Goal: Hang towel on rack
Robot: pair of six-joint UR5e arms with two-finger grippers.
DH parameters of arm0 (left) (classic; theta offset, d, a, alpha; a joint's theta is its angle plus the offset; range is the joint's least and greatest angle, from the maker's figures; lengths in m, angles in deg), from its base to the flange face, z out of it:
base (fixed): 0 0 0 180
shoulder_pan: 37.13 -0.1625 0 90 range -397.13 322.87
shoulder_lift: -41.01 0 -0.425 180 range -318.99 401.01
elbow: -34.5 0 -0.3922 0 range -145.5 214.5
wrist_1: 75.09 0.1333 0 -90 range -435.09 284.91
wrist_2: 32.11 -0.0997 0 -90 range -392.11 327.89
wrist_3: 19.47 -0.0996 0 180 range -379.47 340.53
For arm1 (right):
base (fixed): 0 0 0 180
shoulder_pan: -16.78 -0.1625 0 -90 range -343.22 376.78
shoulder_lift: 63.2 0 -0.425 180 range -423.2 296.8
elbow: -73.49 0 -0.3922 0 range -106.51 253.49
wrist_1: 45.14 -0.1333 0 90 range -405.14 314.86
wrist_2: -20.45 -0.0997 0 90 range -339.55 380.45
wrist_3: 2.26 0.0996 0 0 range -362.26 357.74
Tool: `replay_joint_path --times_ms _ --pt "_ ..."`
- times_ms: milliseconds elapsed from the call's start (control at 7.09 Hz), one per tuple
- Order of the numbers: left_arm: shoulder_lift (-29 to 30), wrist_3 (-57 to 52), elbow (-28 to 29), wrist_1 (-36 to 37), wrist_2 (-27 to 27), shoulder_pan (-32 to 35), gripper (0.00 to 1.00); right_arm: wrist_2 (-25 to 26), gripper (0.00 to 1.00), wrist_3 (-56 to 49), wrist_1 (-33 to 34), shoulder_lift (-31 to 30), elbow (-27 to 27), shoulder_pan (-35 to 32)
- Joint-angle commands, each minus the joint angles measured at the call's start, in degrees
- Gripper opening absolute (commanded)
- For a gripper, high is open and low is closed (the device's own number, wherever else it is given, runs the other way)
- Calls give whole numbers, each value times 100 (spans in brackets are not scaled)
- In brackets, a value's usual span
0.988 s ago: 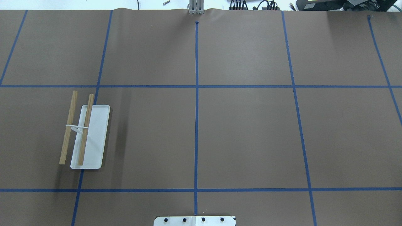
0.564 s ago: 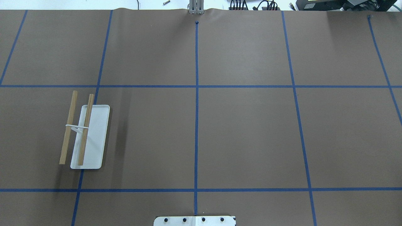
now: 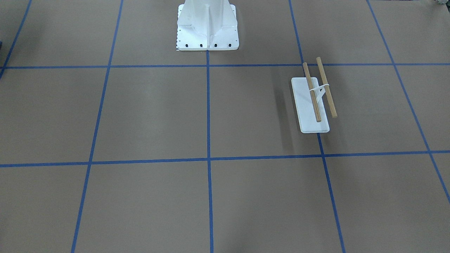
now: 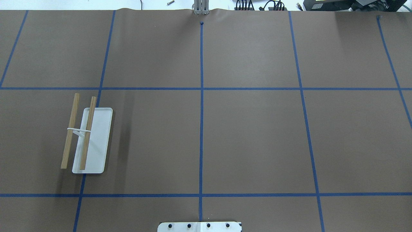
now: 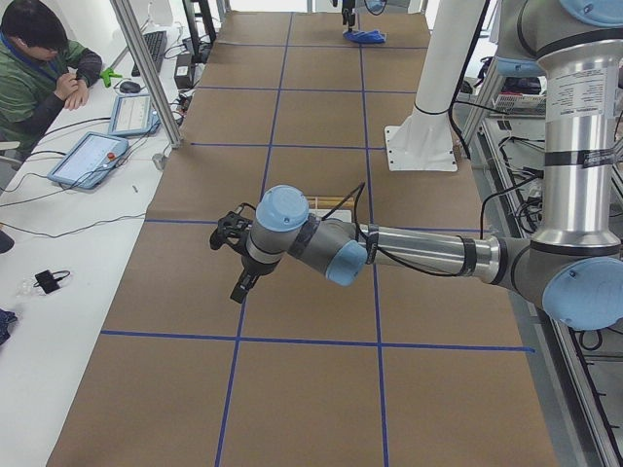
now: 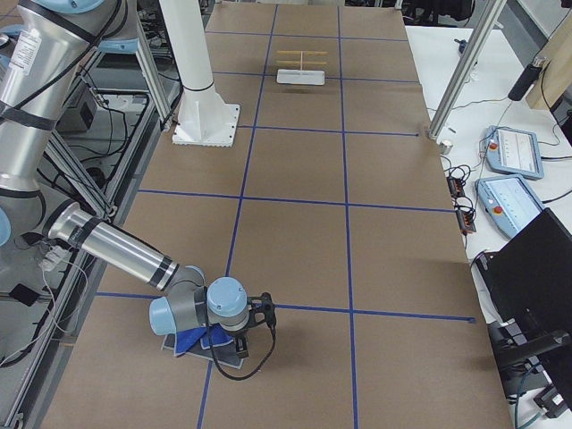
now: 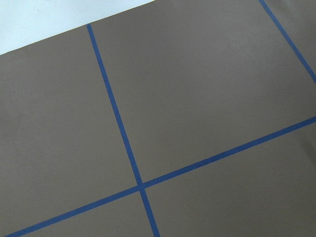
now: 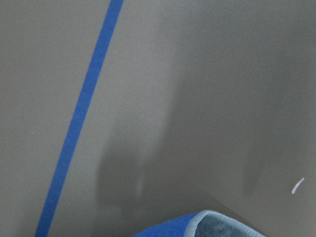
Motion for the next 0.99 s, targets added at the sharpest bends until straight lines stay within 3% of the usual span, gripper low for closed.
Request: replay_joint_path --times_ms 0,141,282,847 --pt "-28 7 17 -160 0 0 98 0 44 2 -18 118 244 34" --pt "-37 7 8 -160 0 0 98 -52 10 28 -18 118 236 34" --pt "-54 7 8 -169 0 0 98 -131 0 11 -88 126 218 34" --pt "-54 33 52 -160 0 0 98 -367 0 -7 -80 179 -10 34"
